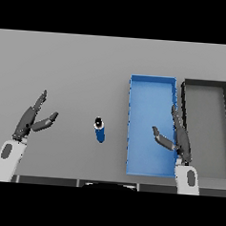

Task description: Pick up the blue pipe and place it into the blue bin.

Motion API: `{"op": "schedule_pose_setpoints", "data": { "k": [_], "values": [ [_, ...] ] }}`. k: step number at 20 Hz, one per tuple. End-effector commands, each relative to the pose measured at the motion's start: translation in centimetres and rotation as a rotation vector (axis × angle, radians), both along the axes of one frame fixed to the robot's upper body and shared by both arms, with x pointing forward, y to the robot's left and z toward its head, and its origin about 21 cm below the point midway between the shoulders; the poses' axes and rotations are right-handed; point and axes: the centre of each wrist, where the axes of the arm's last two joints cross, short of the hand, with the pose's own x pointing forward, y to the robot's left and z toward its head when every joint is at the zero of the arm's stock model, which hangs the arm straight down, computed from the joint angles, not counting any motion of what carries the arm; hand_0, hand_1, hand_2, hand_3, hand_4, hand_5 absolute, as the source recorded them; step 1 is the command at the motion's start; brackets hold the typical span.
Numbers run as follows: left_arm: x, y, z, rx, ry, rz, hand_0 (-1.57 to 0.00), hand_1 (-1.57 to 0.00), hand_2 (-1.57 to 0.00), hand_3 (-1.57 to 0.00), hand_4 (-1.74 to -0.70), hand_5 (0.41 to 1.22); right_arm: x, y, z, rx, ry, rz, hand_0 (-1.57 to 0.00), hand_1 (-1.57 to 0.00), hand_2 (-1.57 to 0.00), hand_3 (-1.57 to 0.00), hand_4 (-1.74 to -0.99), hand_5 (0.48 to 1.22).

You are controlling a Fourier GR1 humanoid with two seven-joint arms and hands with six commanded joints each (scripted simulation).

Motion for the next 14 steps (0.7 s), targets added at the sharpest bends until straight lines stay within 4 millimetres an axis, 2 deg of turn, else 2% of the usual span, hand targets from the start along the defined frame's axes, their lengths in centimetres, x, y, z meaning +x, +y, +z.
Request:
{"op": "schedule_pose_setpoints", "data": {
  "k": [1, 6, 10, 14],
  "values": [
    [-0.3, -0.4, 0.3, -0.012, -0.017, -0.048, 0.0, 0.0, 0.0, 0.0, -0.97, 0.594, -0.3, -0.3, -0.1, -0.008, 0.012, 0.0, 0.0, 0.0, 0.0, 0.0, -1.197, 0.621],
    [-2.1, -1.8, 1.3, 0.019, 0.056, -0.237, 0.0, 0.0, 0.0, 0.0, -1.05, 0.535, 0.3, 0.2, -0.3, -0.012, 0.017, 0.004, 0.0, 0.0, 0.0, 0.0, -1.176, 0.615],
    [-3.4, -5.4, 0.0, 0.025, 0.145, -0.364, 0.0, 0.0, 0.0, 0.0, -1.13, 0.485, 0.2, -0.2, 0.0, -0.021, 0.022, 0.003, 0.0, 0.0, 0.0, 0.0, -1.174, 0.618],
    [-3.7, -8.1, -0.7, 0.041, 0.169, -0.421, 0.0, 0.0, 0.0, 0.0, -1.14, 0.45, 0.1, 0.1, -0.2, -0.003, 0.034, 0.0, 0.0, 0.0, 0.0, 0.0, -1.197, 0.615]
  ]
}}
